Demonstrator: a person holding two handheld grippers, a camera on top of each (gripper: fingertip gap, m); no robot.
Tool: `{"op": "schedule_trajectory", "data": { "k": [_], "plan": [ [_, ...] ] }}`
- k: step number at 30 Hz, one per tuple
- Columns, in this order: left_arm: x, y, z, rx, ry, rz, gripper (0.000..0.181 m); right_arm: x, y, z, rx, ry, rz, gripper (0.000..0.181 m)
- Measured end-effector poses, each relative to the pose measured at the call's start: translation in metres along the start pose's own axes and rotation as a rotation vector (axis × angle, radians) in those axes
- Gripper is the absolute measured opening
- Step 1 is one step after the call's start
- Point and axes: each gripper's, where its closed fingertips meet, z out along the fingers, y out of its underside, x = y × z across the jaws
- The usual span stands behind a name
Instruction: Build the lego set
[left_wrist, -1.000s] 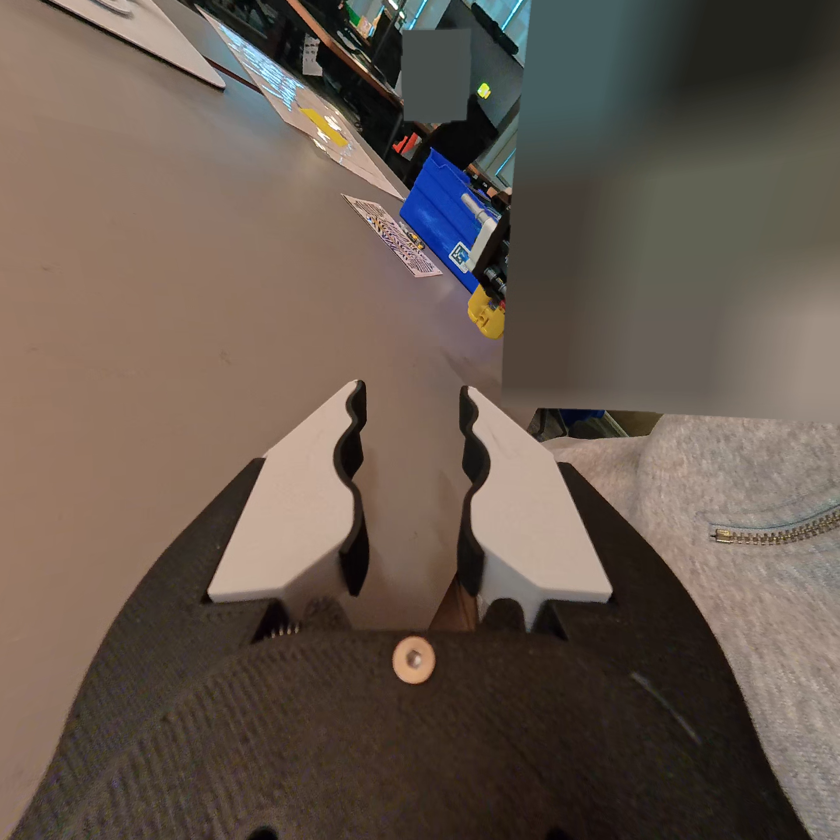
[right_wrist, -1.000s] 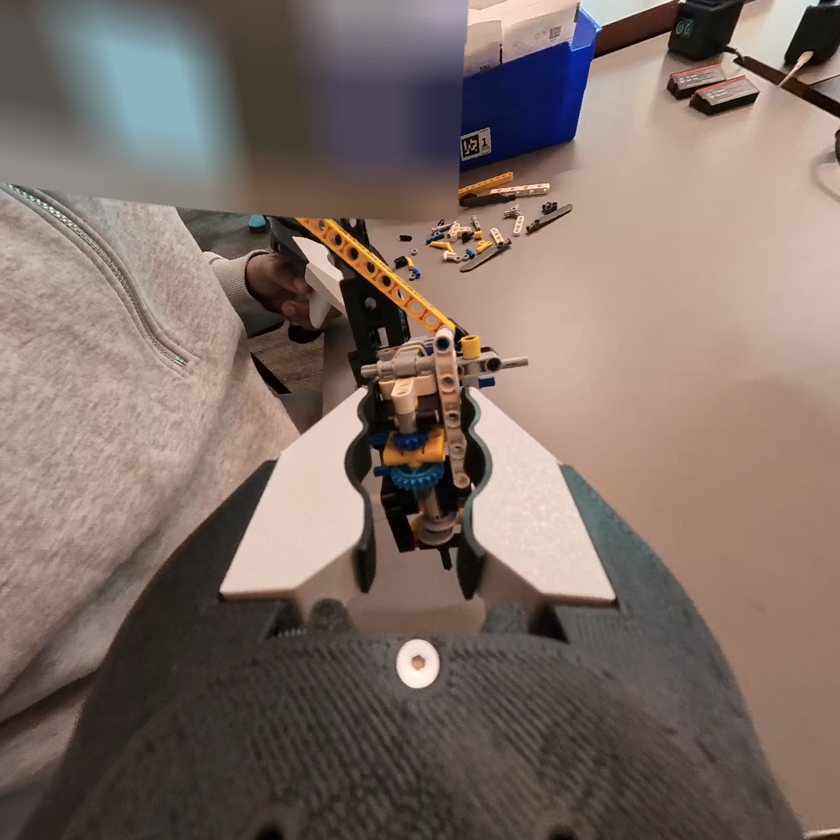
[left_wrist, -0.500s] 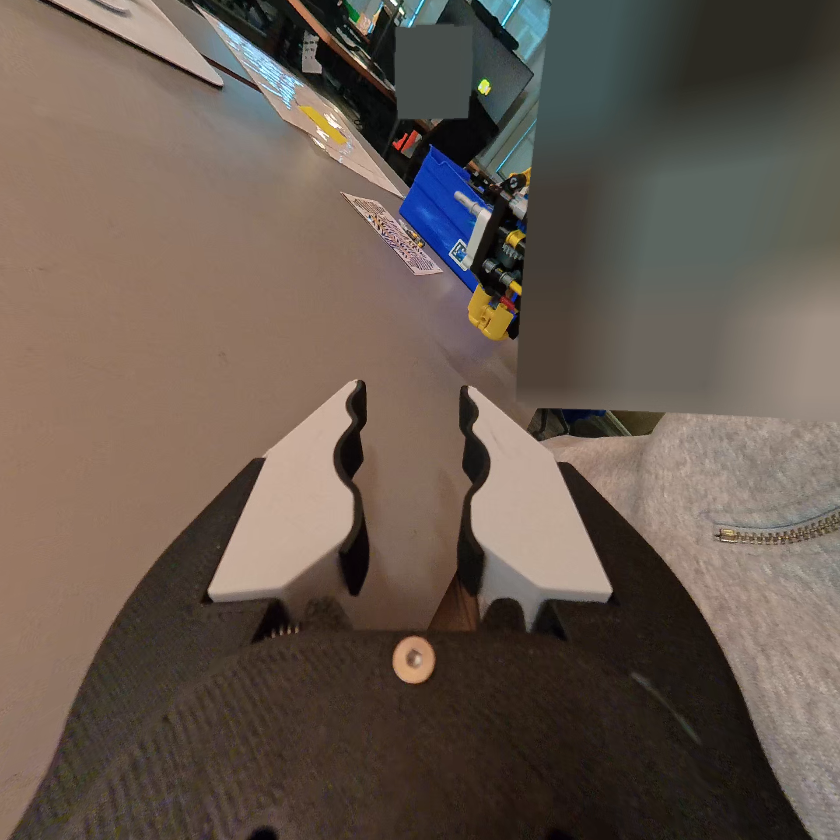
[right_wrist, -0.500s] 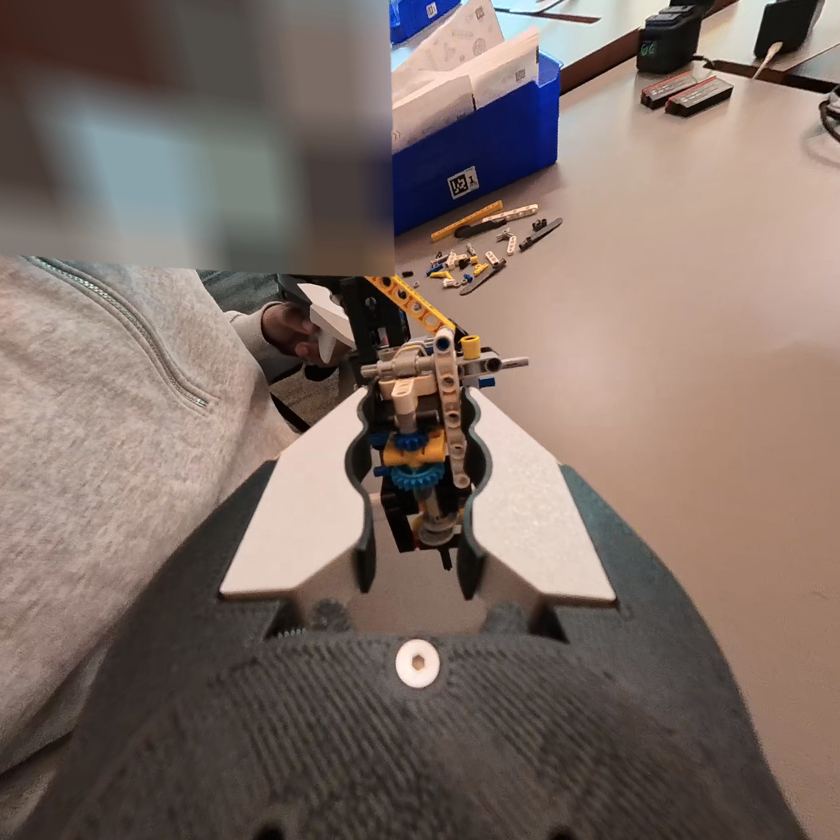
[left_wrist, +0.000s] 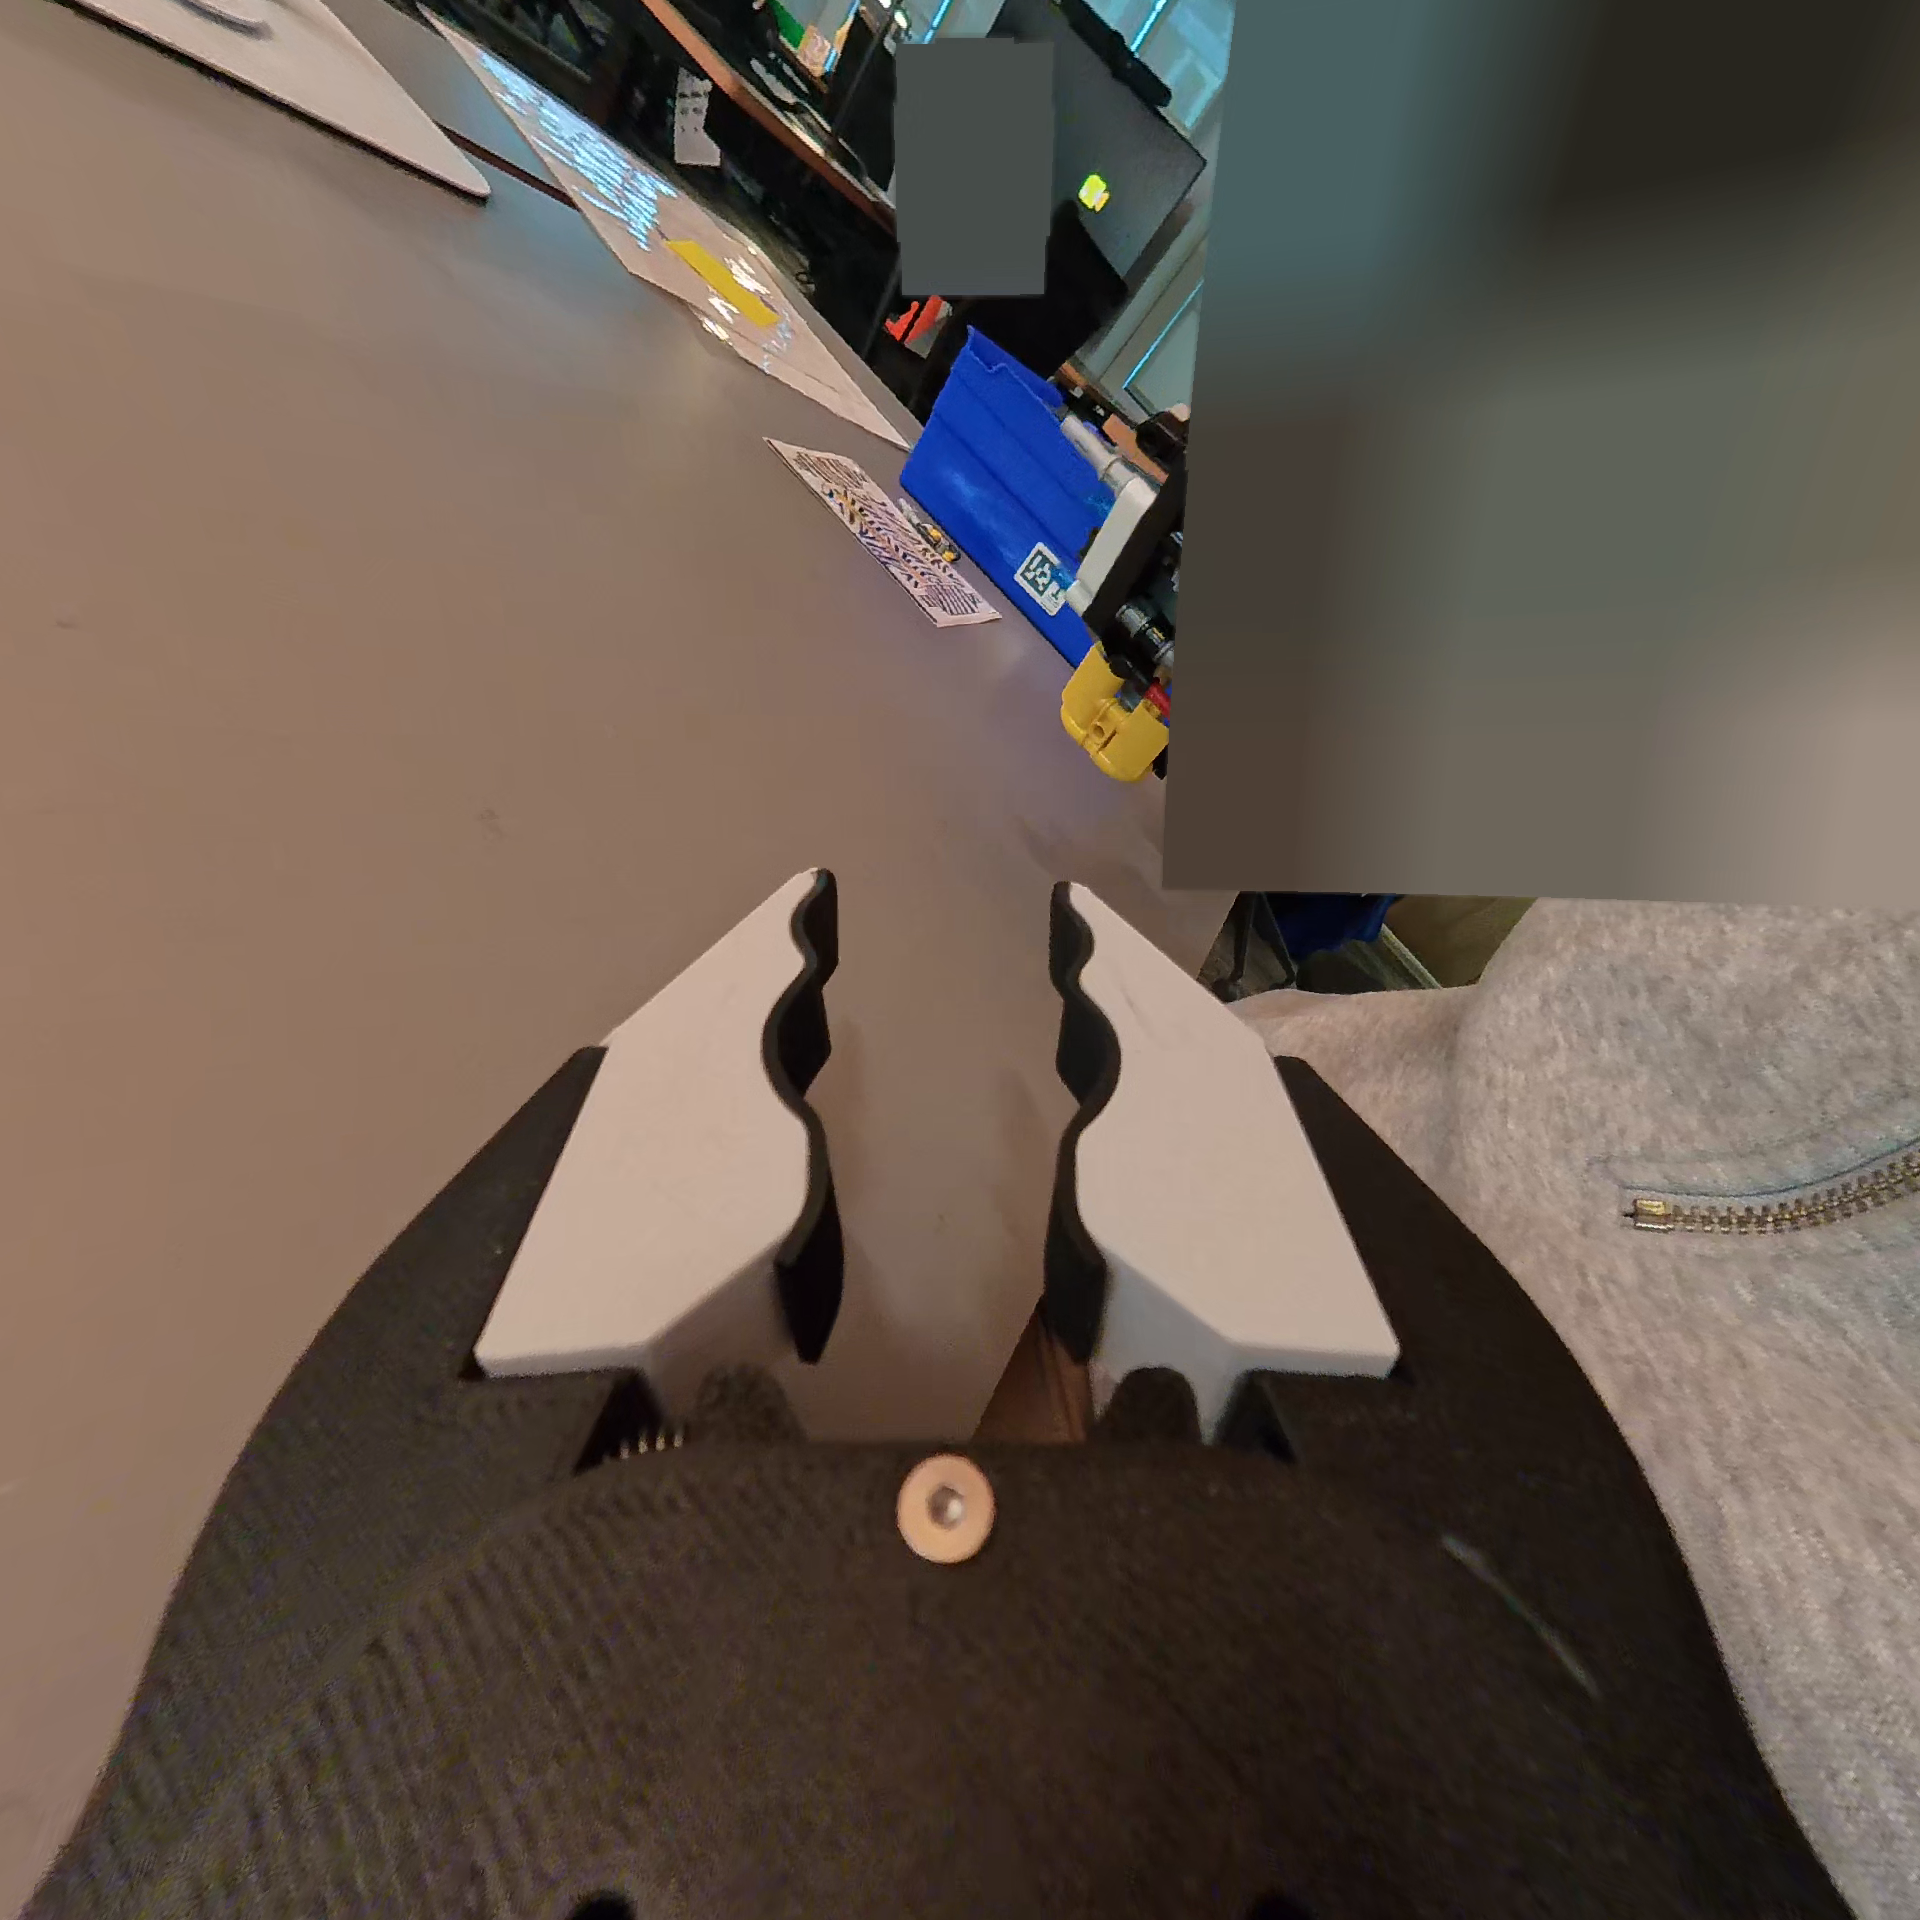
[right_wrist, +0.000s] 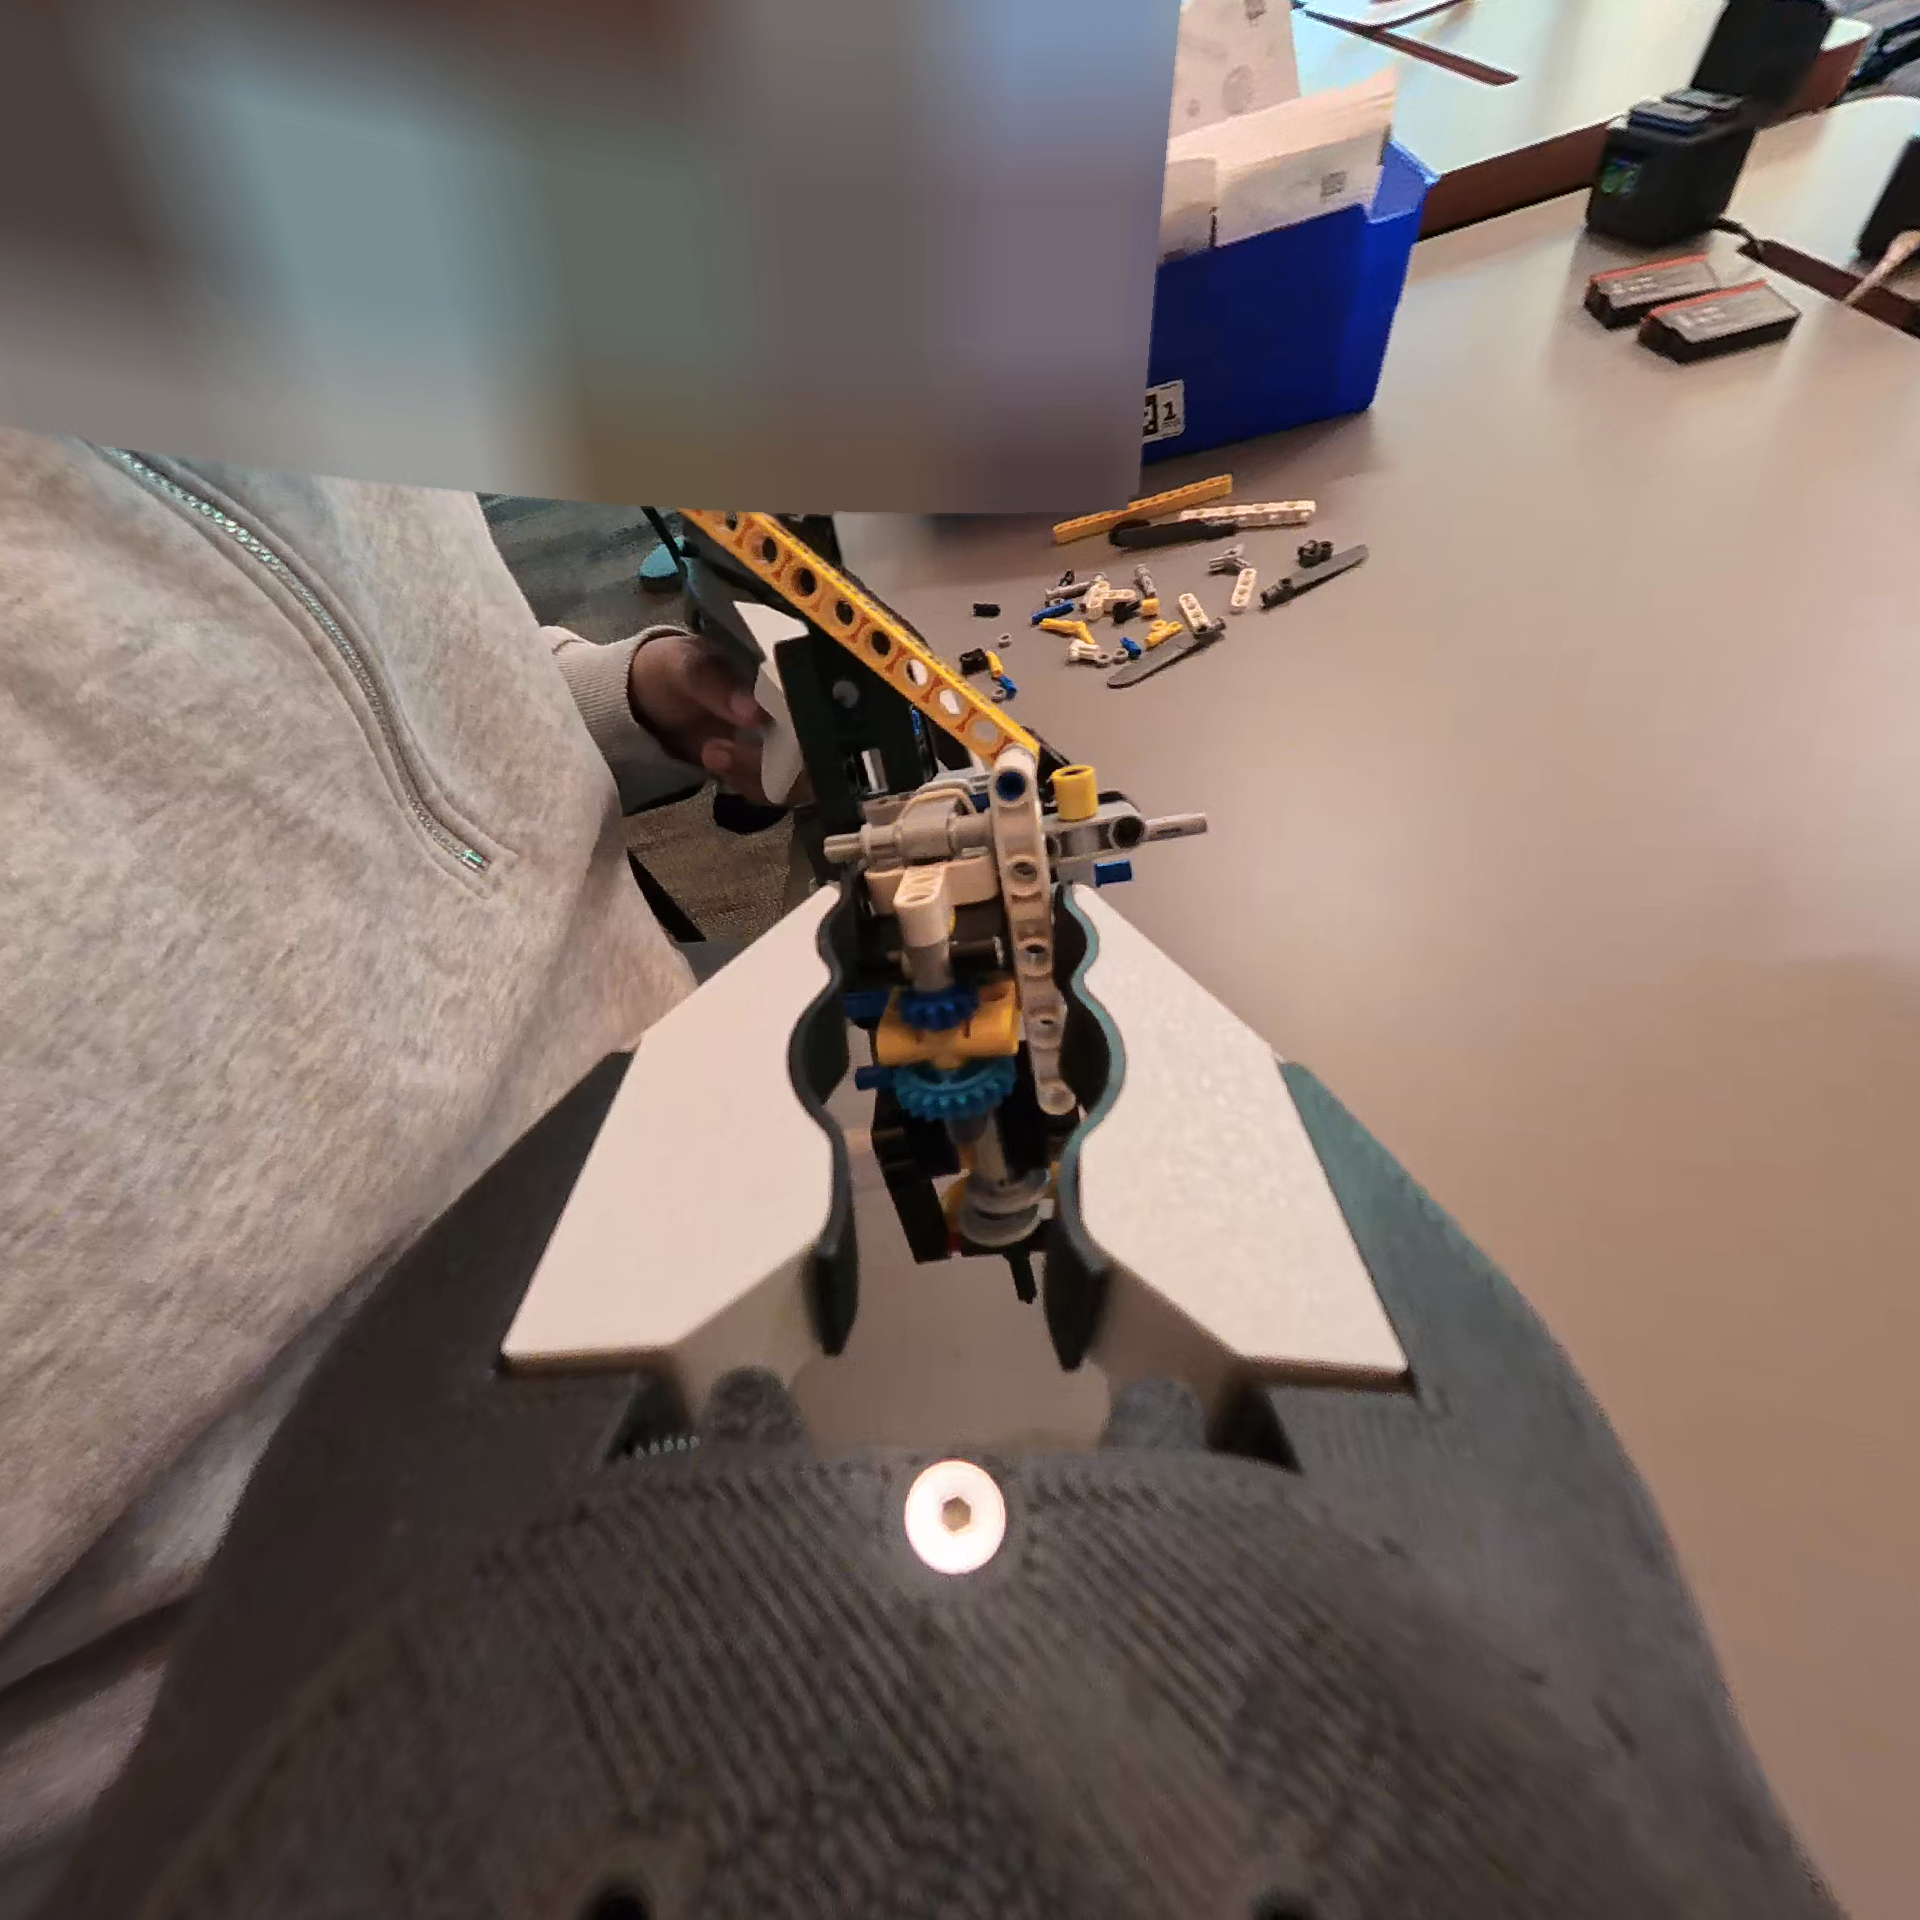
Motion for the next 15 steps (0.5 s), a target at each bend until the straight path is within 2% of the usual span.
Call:
{"op": "schedule_trajectory", "data": {
  "k": [5, 15],
  "plan": [
    [0.011, 0.0, 0.001, 0.002, 0.046, 0.028, 0.039, -0.011, -0.003, 0.006, -0.014, -0.054, -0.038, 0.036],
    [0.038, 0.001, 0.003, -0.003, 0.157, 0.102, 0.04, -0.031, 0.006, 0.023, -0.181, -0.178, -0.227, 0.036]
  ]
}}
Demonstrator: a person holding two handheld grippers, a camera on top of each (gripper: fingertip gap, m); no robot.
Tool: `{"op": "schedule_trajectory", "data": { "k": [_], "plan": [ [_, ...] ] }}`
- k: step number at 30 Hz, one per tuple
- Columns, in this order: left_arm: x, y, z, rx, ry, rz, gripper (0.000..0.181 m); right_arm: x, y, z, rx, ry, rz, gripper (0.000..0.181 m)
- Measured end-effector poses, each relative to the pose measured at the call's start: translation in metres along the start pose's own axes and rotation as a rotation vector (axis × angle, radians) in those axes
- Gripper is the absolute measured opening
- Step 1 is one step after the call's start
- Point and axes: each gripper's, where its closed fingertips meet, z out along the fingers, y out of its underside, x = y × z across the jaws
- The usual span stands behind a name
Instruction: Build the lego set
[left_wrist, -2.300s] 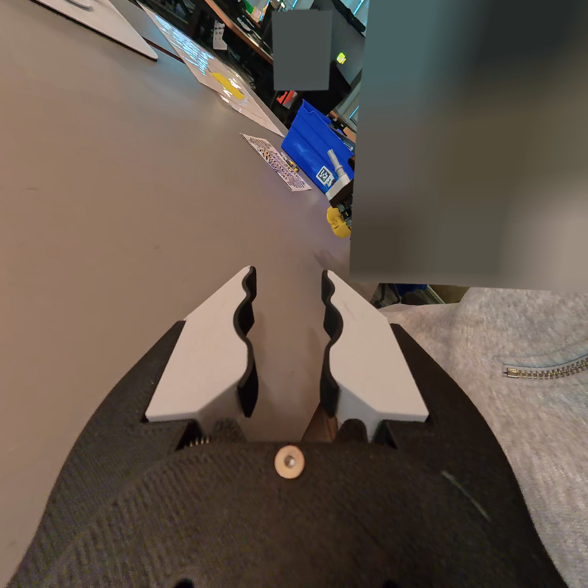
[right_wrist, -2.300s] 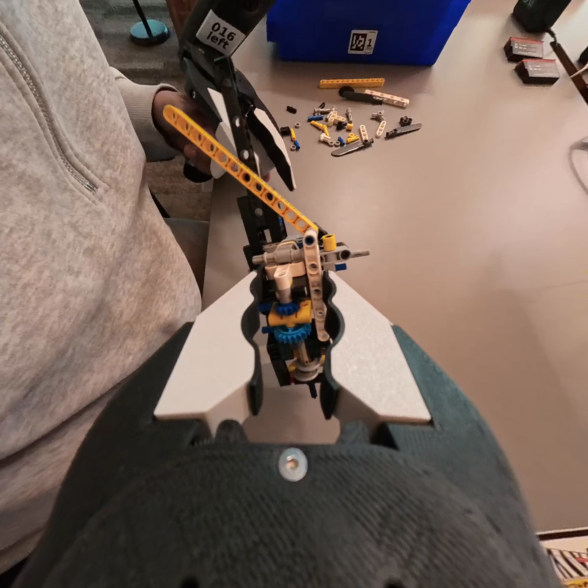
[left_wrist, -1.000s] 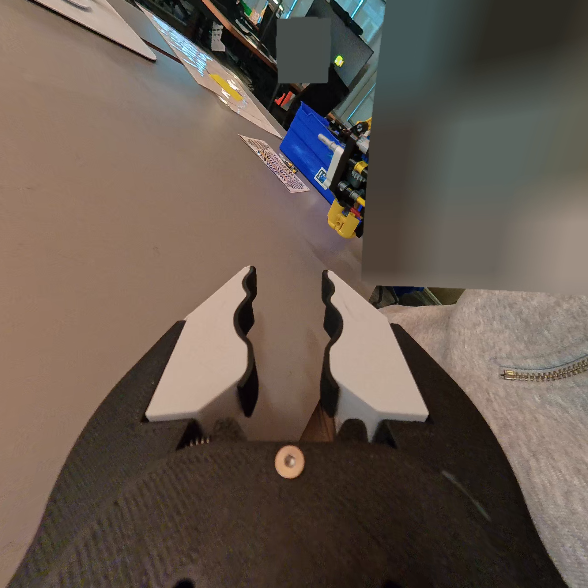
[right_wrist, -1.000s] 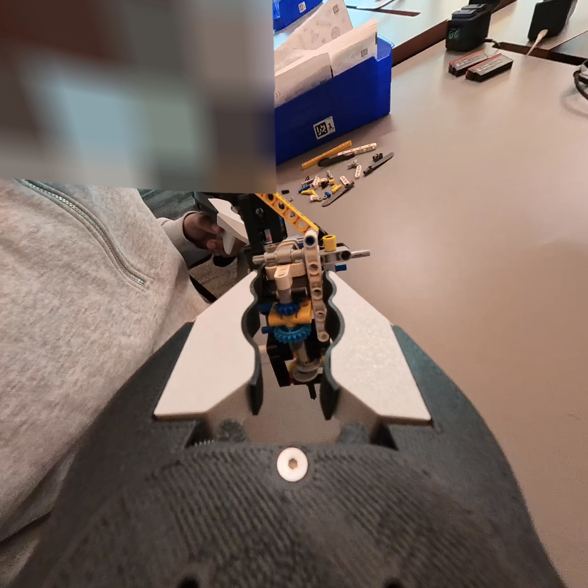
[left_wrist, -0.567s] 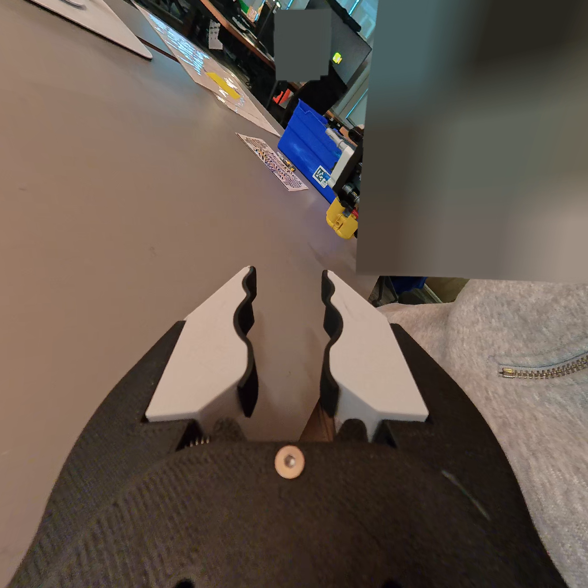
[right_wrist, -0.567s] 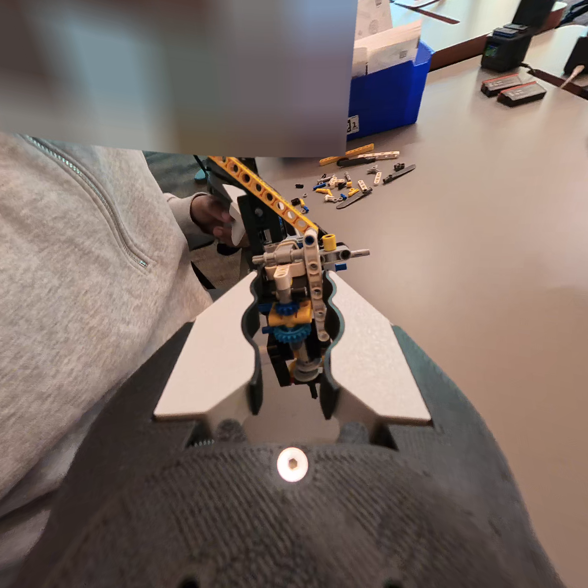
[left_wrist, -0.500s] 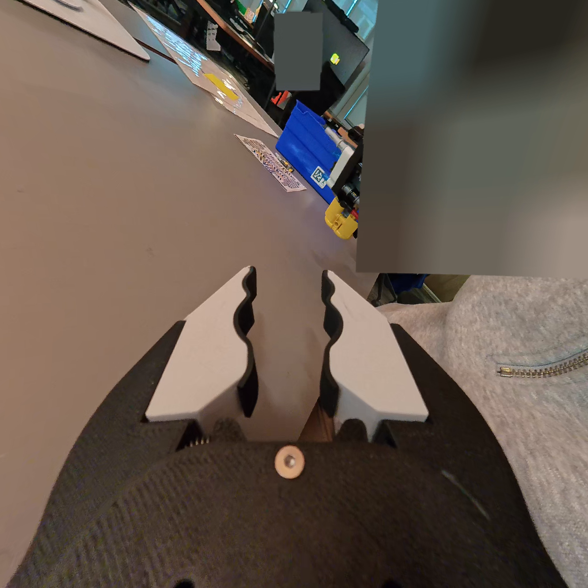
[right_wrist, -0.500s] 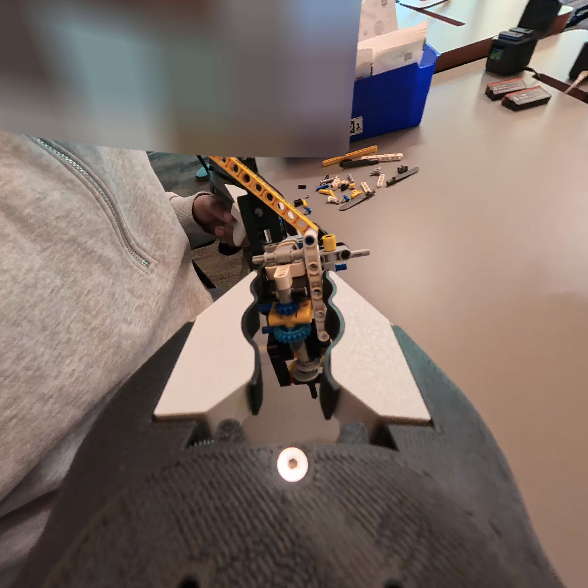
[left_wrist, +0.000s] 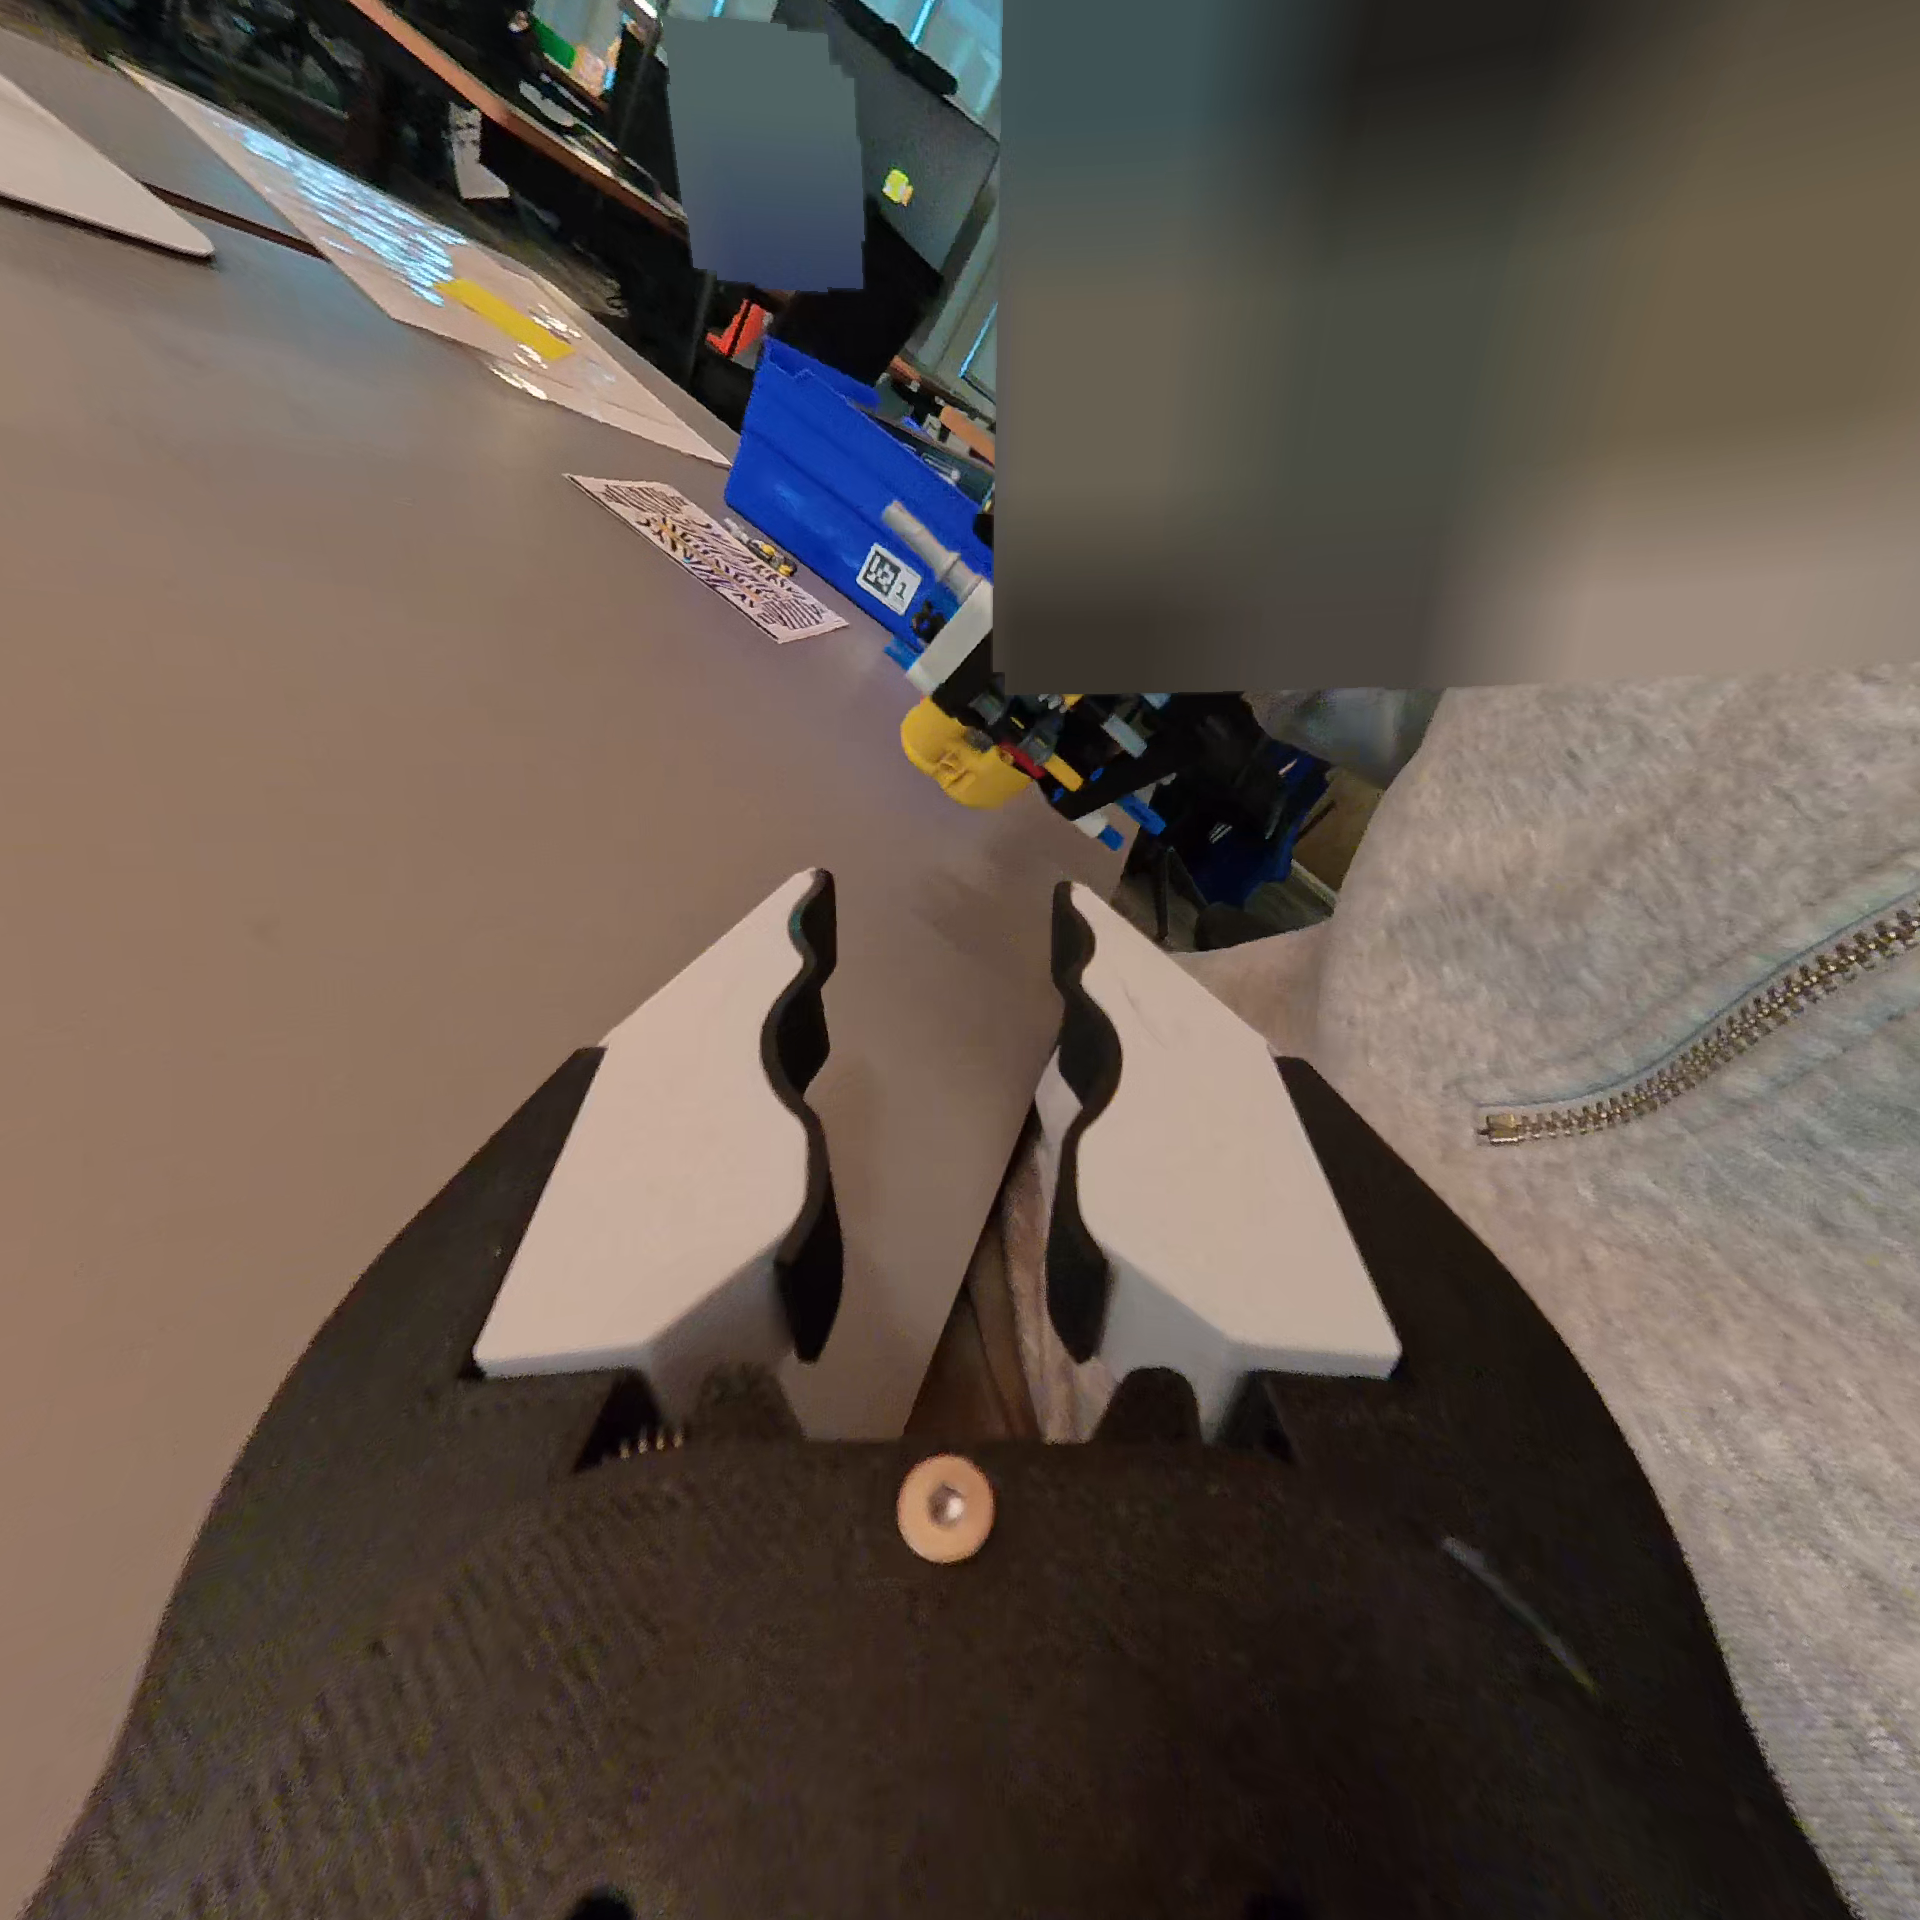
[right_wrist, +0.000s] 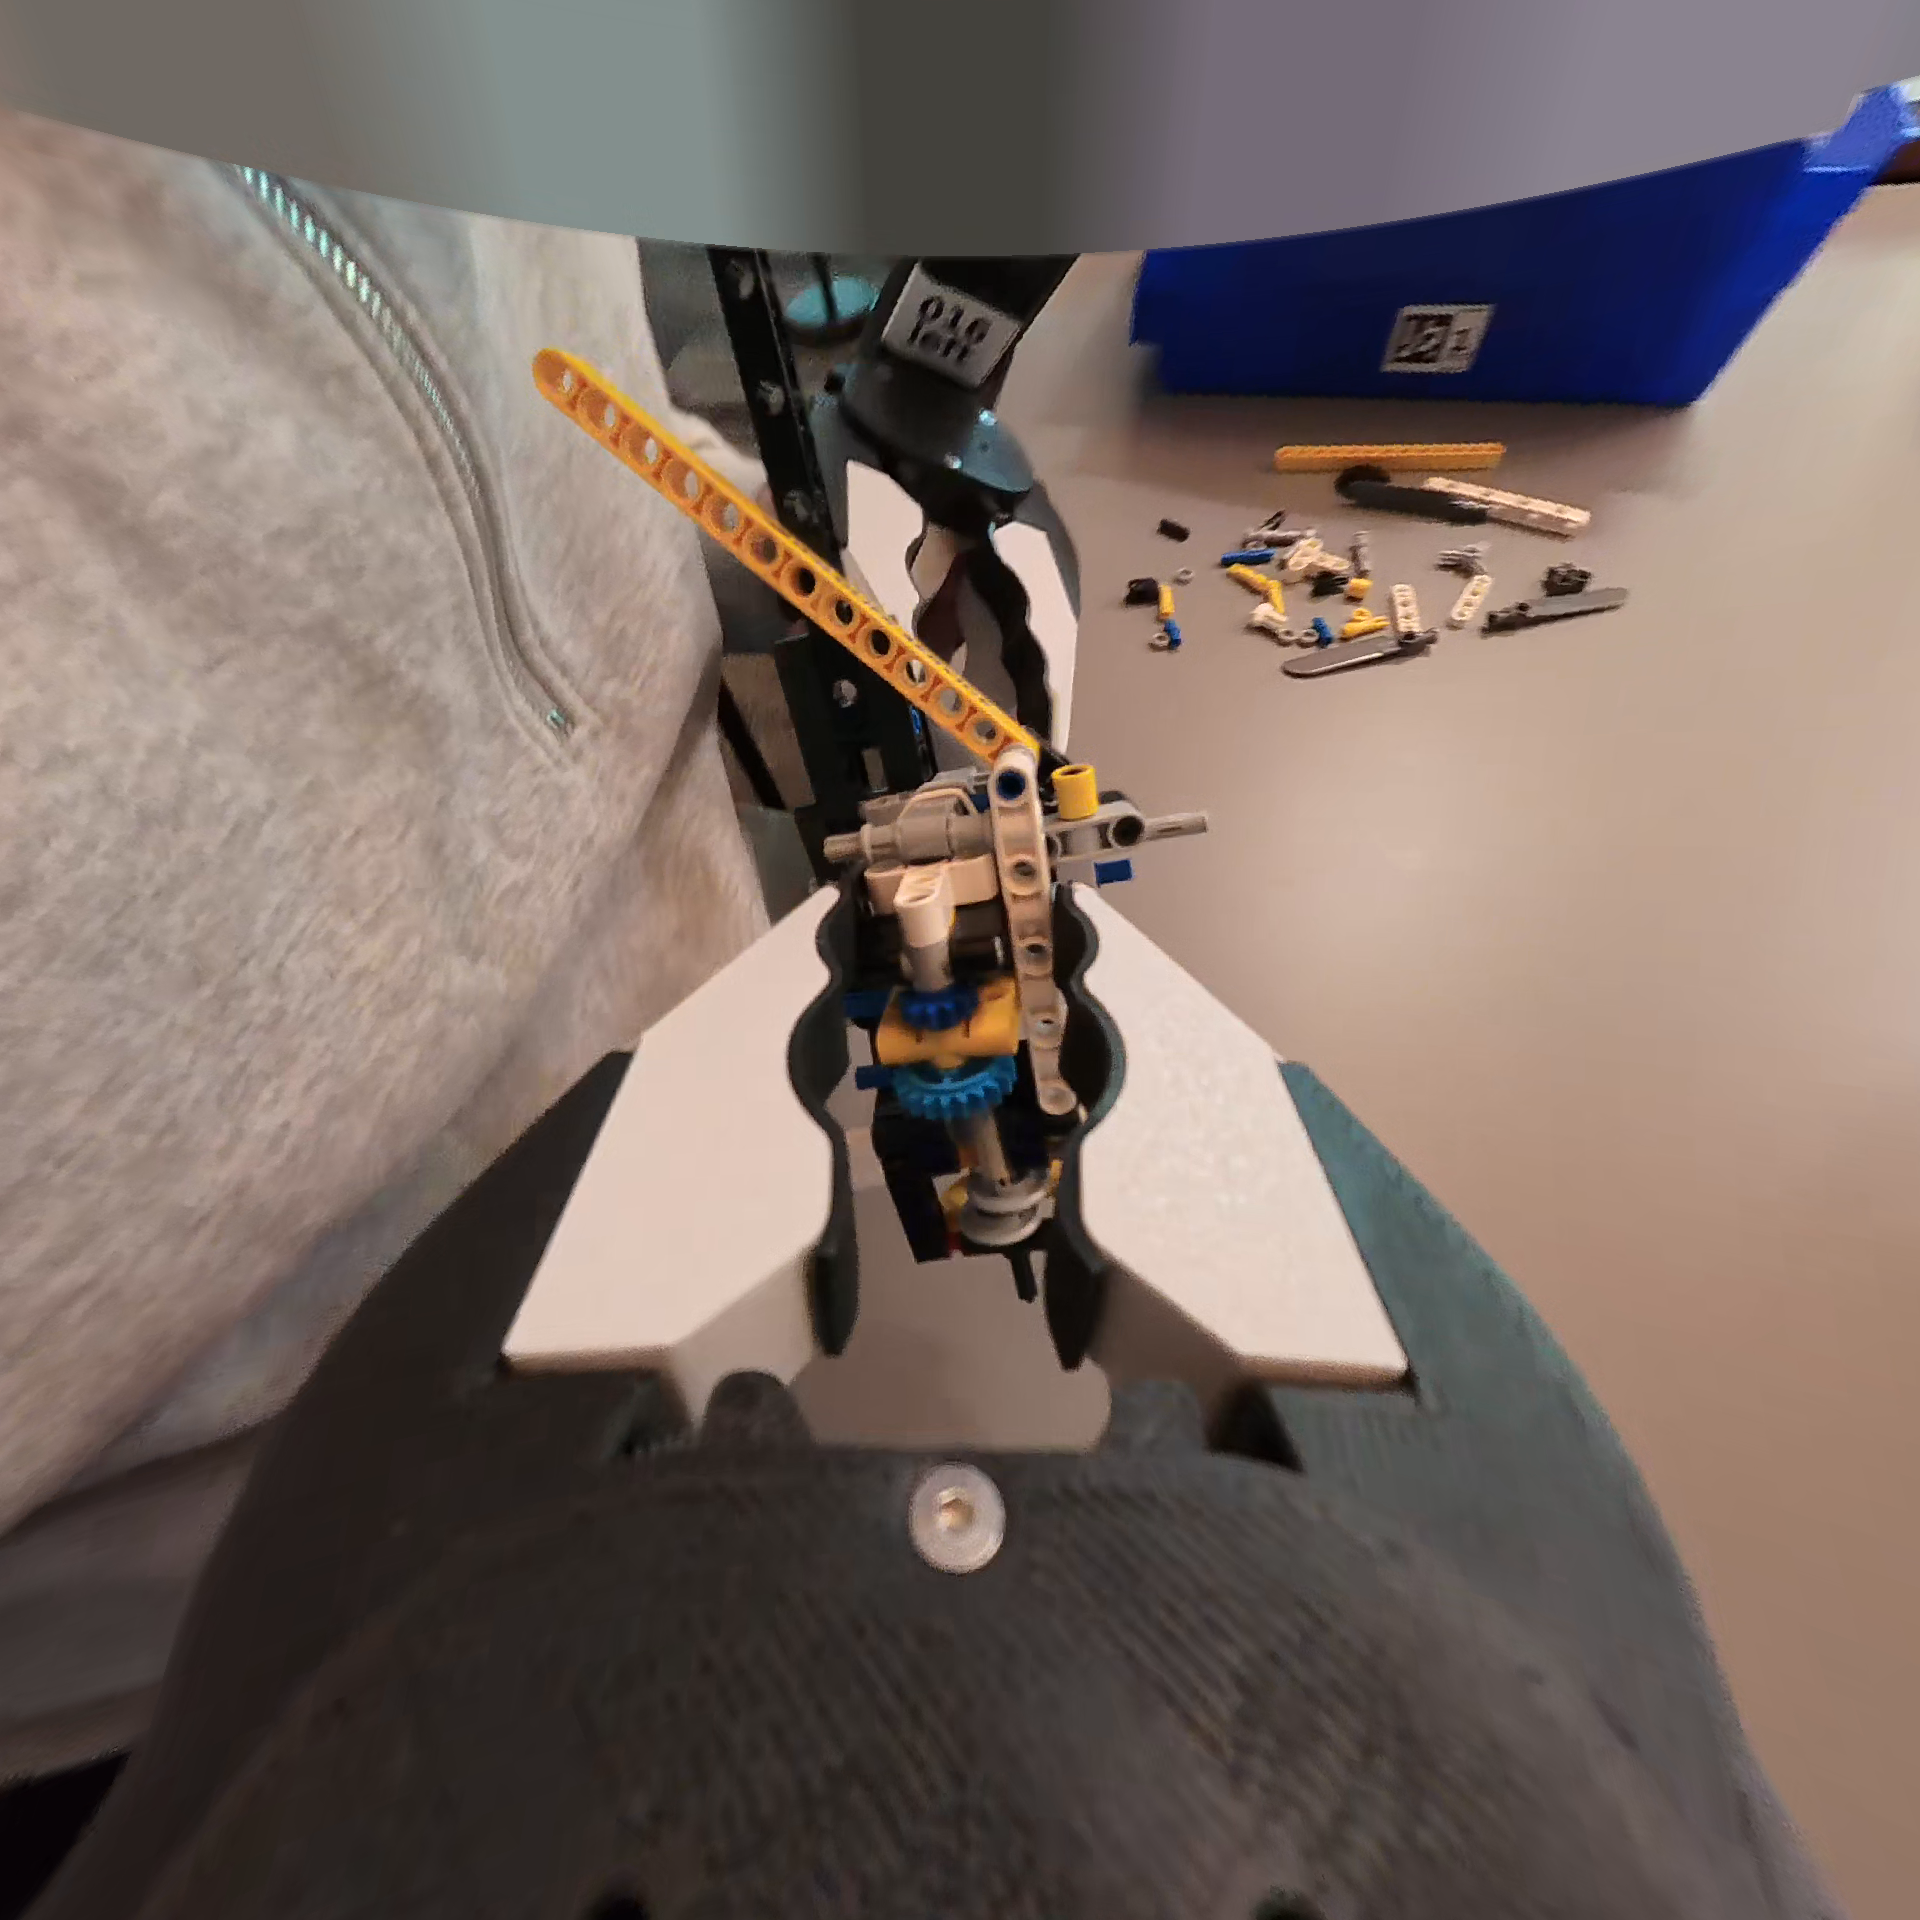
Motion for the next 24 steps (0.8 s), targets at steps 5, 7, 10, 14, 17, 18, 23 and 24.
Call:
{"op": "schedule_trajectory", "data": {
  "k": [5, 7, 10, 14, 17, 18, 23, 24],
  "plan": [
    [0.005, 0.007, 0.004, -0.04, 0.012, 0.033, 0.04, 0.0, -0.001, 0.004, -0.026, -0.034, -0.041, 0.036],
    [0.005, 0.008, 0.005, -0.046, 0.014, 0.037, 0.04, 0.002, 0.001, 0.006, -0.032, -0.04, -0.045, 0.036],
    [0.005, 0.008, 0.005, -0.045, 0.014, 0.036, 0.04, 0.003, 0.003, 0.007, -0.029, -0.04, -0.045, 0.036],
    [0.006, 0.006, 0.004, -0.035, 0.018, 0.039, 0.04, 0.005, 0.004, 0.008, -0.006, -0.034, -0.021, 0.036],
    [0.007, 0.006, 0.005, -0.032, 0.024, 0.046, 0.04, 0.006, 0.004, 0.007, 0.024, -0.028, 0.013, 0.036],
    [0.008, 0.006, 0.005, -0.033, 0.024, 0.048, 0.04, 0.007, 0.004, 0.006, 0.035, -0.026, 0.026, 0.036],
    [0.008, 0.007, 0.006, -0.039, 0.024, 0.051, 0.04, 0.011, 0.007, -0.002, 0.084, -0.008, 0.086, 0.036],
    [0.008, 0.007, 0.006, -0.038, 0.023, 0.052, 0.04, 0.012, 0.007, -0.004, 0.096, -0.003, 0.097, 0.036]
  ]
}}
